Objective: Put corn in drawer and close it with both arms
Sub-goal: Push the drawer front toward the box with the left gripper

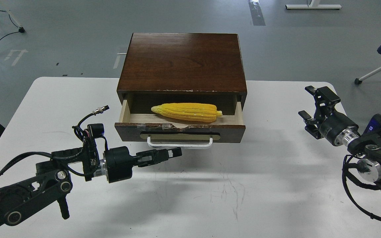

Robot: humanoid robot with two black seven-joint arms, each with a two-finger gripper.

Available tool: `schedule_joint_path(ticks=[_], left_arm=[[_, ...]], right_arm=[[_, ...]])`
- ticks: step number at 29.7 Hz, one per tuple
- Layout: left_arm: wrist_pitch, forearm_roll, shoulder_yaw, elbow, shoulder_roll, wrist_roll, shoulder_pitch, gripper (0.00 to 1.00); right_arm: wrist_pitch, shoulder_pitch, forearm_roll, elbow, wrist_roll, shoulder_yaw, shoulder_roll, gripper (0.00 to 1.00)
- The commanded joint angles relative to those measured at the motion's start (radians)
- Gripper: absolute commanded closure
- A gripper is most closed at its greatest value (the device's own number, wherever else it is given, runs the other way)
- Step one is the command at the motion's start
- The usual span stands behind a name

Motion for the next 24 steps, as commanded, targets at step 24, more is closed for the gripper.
schedule_joint_path(ticks=[24], left_arm=[[0.000, 0.000, -0.019, 0.174, -0.072, 0.000, -0.070, 1.00]], right_arm=[[0.000, -0.028, 0.000, 0.001, 0.000, 0.001, 0.003, 0.00]])
